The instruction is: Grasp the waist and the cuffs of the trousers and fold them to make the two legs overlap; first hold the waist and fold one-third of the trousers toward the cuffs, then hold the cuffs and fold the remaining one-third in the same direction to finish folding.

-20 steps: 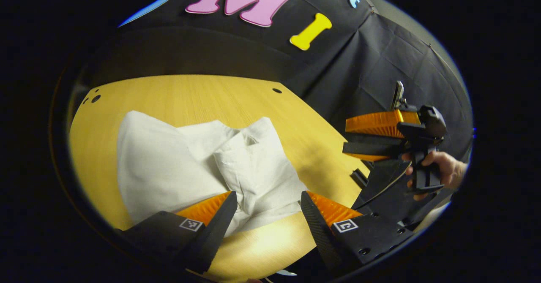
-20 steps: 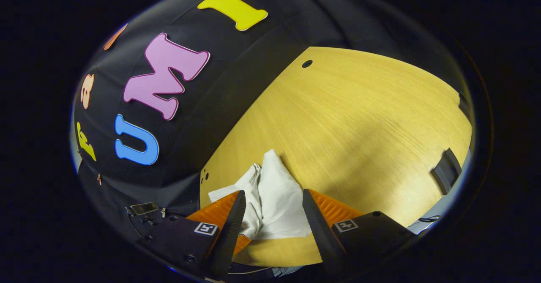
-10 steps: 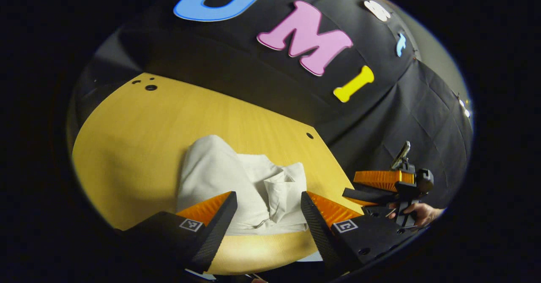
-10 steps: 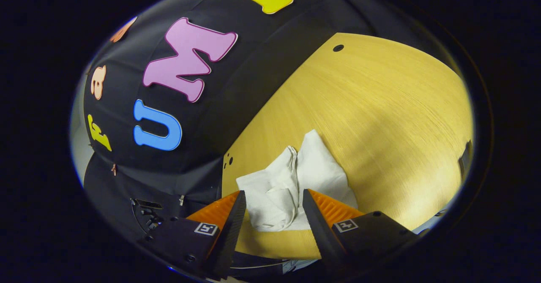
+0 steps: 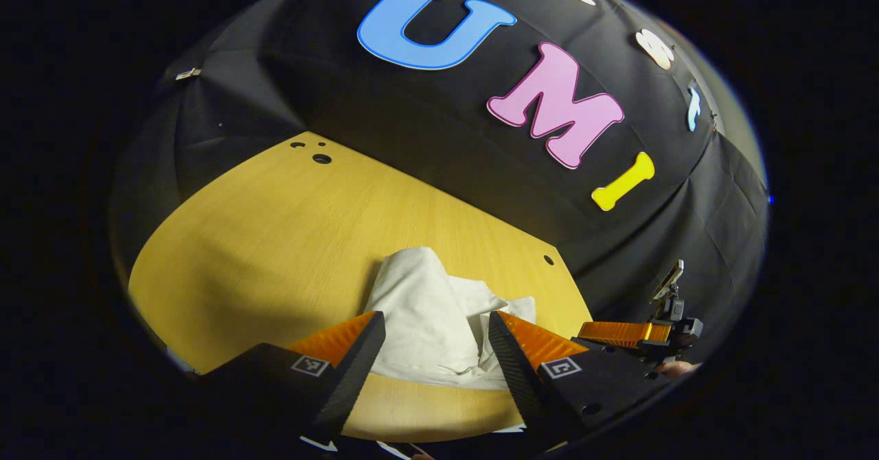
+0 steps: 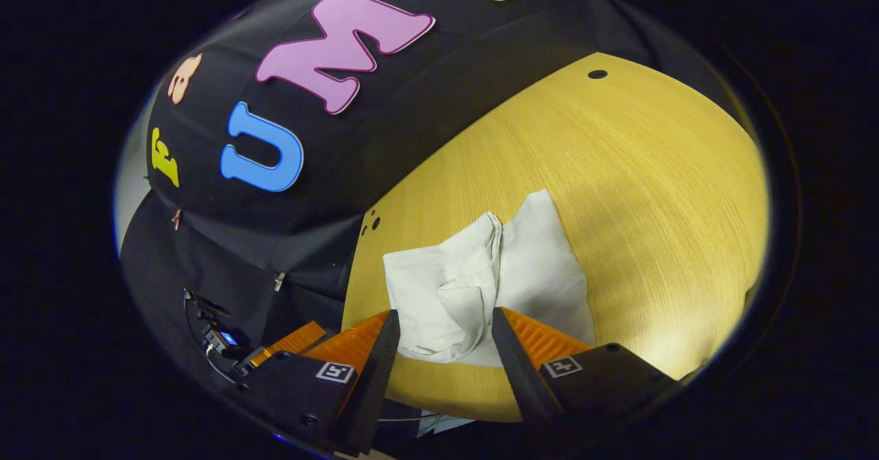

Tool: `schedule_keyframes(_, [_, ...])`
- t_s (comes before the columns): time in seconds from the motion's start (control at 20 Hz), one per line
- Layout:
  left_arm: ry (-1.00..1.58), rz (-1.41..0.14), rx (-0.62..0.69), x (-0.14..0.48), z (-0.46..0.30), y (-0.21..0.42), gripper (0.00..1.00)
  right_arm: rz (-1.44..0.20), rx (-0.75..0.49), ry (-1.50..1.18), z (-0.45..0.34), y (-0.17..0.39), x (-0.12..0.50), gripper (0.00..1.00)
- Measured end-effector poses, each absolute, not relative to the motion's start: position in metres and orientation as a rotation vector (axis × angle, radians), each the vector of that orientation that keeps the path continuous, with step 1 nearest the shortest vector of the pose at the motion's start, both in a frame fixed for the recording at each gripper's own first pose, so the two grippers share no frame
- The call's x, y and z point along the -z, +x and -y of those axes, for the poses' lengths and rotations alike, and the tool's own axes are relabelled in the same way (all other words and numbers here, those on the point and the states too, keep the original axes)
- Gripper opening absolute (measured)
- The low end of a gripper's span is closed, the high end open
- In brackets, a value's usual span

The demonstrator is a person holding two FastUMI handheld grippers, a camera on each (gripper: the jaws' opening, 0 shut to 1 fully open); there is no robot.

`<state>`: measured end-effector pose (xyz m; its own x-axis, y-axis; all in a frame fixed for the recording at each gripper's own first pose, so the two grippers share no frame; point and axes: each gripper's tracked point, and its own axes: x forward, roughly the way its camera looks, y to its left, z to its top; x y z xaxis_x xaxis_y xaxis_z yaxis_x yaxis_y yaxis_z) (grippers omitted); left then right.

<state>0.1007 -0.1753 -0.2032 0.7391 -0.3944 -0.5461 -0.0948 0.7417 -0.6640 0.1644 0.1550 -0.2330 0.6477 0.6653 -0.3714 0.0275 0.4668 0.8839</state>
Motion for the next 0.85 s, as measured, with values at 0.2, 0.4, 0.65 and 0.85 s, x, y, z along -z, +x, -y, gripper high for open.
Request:
schedule_keyframes(0.2, [-0.717, -0.747, 0.152, 0.207, 0.174, 0.088, 0.96, -0.832, -0.462, 1.020, -0.160, 0.166, 0.238, 0.84])
schedule_keyframes(0.4, [-0.734, -0.758, 0.128, 0.208, 0.170, 0.083, 0.95, -0.834, -0.460, 1.021, -0.155, 0.171, 0.237, 0.84])
schedule_keyframes(0.65, [-0.722, -0.757, 0.139, 0.208, 0.178, 0.085, 0.95, -0.817, -0.445, 1.036, -0.150, 0.176, 0.233, 0.83])
schedule_keyframes(0.85, [-0.714, -0.763, 0.153, 0.209, 0.180, 0.082, 0.95, -0.813, -0.433, 1.040, -0.148, 0.177, 0.232, 0.84])
